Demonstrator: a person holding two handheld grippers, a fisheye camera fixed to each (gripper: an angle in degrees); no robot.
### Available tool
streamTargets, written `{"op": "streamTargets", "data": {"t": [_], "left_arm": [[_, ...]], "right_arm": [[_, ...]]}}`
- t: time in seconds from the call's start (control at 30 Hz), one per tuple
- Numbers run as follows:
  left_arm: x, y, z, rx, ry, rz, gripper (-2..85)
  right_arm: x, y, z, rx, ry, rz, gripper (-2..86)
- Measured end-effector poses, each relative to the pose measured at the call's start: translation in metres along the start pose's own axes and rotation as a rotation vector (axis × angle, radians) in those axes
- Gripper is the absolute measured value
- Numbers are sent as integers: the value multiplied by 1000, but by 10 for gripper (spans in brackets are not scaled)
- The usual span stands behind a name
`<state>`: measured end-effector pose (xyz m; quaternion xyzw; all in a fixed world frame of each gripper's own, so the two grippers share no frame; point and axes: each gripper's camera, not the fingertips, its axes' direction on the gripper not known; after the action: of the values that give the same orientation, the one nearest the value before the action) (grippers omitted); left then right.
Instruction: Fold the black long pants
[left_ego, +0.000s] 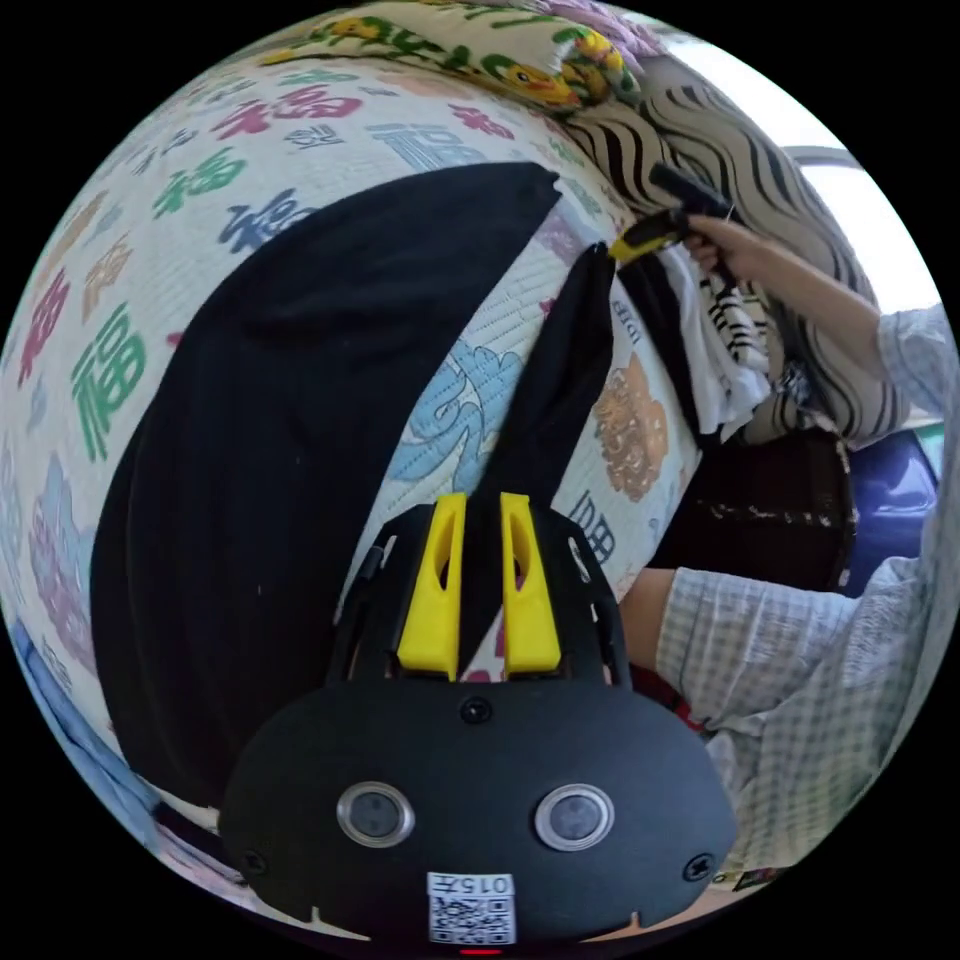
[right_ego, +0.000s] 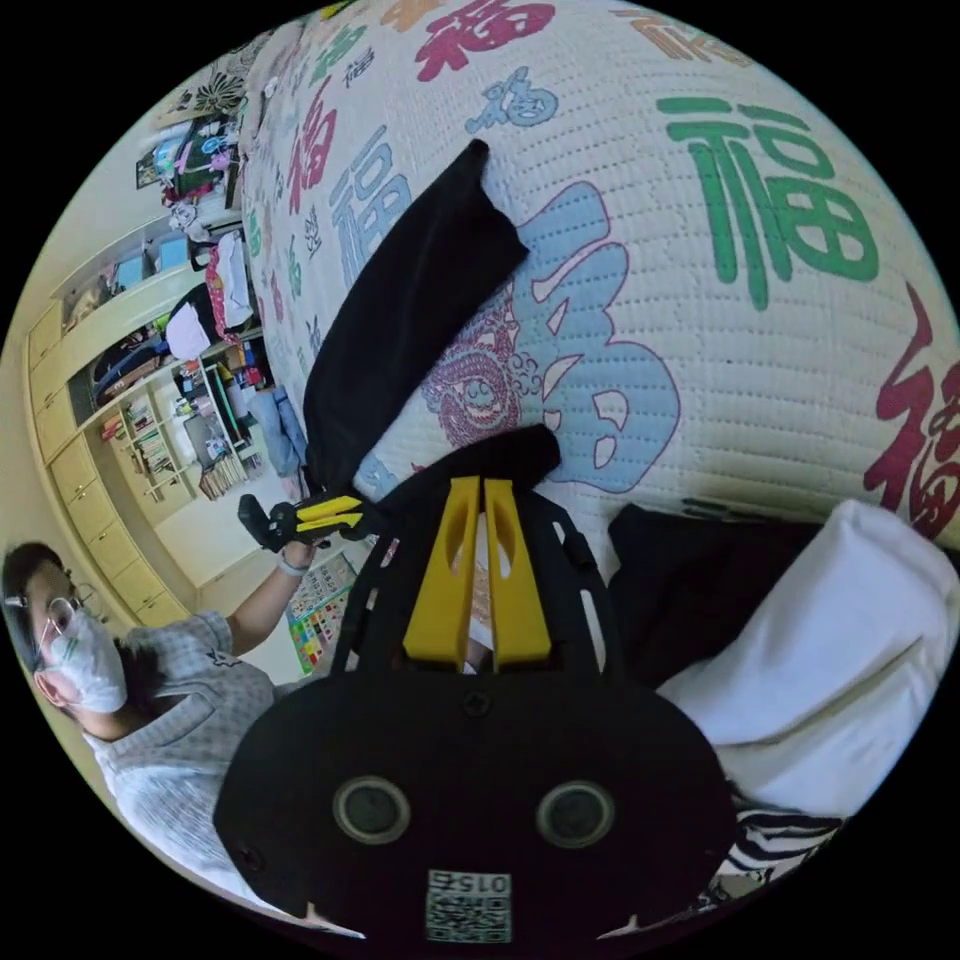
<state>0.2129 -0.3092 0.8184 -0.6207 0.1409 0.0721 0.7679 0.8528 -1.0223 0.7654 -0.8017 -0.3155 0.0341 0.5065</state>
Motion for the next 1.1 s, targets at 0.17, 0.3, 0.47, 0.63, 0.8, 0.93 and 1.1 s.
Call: {"op": "streamTargets", "data": {"t": [0.17,0.3,0.47,0.63,0.8,0.93,1.1], "left_arm": [[-6,-16,12,-77,37,88,-5],[-28,-3,-7,29,70,-17,-9],[-33,8,-20,118,-51,-61,-9],[-74,26,-21,206,-14,-317,-9],[-75,22,-5,146,-22,-277,-9],[-76,24,-3,150,41,-269,-8],[-61,25,-3,110,218,-138,-8]], "right_arm": [[-22,-4,-25,84,-6,-84,-2],[-25,-3,-23,102,87,-110,3],[-18,11,-2,82,108,-125,40],[-26,23,17,79,327,-254,142],[-39,12,36,7,399,-364,130],[-55,14,50,-64,604,-394,-1],[-50,40,12,-137,255,-285,-8]]}}
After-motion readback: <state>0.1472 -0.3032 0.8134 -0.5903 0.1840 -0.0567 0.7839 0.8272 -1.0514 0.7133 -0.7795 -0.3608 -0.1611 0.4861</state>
